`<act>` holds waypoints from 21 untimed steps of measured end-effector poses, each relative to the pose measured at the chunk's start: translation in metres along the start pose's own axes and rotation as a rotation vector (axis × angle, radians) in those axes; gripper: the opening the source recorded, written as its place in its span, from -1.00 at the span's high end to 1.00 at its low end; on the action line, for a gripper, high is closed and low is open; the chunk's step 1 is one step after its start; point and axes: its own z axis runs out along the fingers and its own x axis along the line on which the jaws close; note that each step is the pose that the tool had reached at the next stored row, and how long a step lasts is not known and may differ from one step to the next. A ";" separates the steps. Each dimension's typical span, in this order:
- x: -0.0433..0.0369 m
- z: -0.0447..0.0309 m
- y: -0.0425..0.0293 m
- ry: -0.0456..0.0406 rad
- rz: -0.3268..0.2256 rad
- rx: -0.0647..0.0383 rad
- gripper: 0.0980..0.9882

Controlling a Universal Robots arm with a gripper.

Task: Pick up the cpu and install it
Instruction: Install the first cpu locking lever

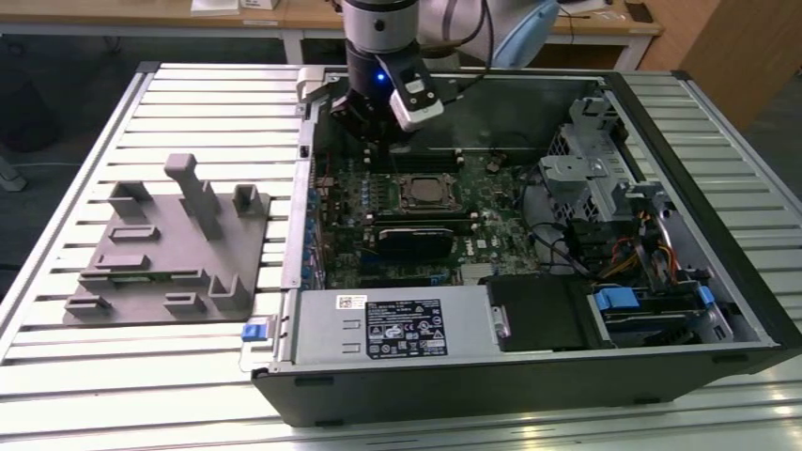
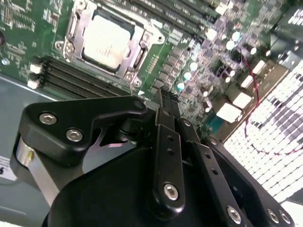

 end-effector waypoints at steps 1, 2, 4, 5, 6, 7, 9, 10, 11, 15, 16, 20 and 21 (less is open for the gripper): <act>0.0009 0.0003 0.0019 0.0000 0.000 0.000 0.98; 0.0016 0.0006 0.0038 0.0000 0.000 0.000 0.98; 0.0028 0.0016 0.0077 0.0002 0.000 0.000 0.98; 0.0032 0.0024 0.0095 0.0001 0.000 0.000 0.98; 0.0036 0.0032 0.0113 0.0000 0.000 0.000 0.98; 0.0040 0.0041 0.0131 0.0000 0.000 0.000 0.98; 0.0047 0.0053 0.0166 0.0001 0.000 0.000 0.98; 0.0048 0.0056 0.0179 0.0002 0.000 0.000 0.98; 0.0049 0.0060 0.0188 0.0001 0.000 0.000 0.98; 0.0051 0.0070 0.0216 0.0001 0.000 0.000 0.98; 0.0050 0.0071 0.0223 0.0000 0.000 0.000 0.98; 0.0033 0.0072 0.0240 0.0001 0.000 0.000 0.98; 0.0018 0.0073 0.0243 0.0001 0.000 0.000 0.98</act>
